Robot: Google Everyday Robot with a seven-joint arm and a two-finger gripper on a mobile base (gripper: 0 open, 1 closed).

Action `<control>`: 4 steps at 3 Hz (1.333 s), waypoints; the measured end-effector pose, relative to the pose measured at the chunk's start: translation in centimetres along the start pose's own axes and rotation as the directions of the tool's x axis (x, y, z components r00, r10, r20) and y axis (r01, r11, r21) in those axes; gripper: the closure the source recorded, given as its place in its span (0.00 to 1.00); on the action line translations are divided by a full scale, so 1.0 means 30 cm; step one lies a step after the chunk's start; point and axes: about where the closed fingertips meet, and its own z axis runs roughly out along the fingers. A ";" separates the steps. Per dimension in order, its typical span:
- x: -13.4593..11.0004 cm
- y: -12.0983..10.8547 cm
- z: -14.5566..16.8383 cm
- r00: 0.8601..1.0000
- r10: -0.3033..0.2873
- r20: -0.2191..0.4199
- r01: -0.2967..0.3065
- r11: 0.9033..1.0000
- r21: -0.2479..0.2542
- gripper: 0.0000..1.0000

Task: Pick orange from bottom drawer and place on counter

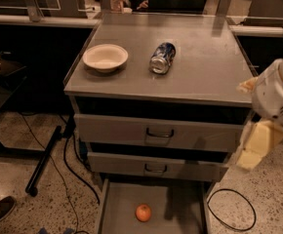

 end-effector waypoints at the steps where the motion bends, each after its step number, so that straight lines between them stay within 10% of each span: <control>1: 0.039 0.096 0.192 0.999 0.033 0.025 -0.031 0.997 -0.072 0.00; 3: 0.068 0.189 0.333 0.996 0.083 0.036 -0.076 0.985 -0.156 0.00; 4: 0.129 0.329 0.562 0.986 0.155 0.065 -0.133 0.954 -0.268 0.00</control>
Offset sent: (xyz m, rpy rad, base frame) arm -0.0122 0.0091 -0.0517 0.0481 0.0530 -0.0048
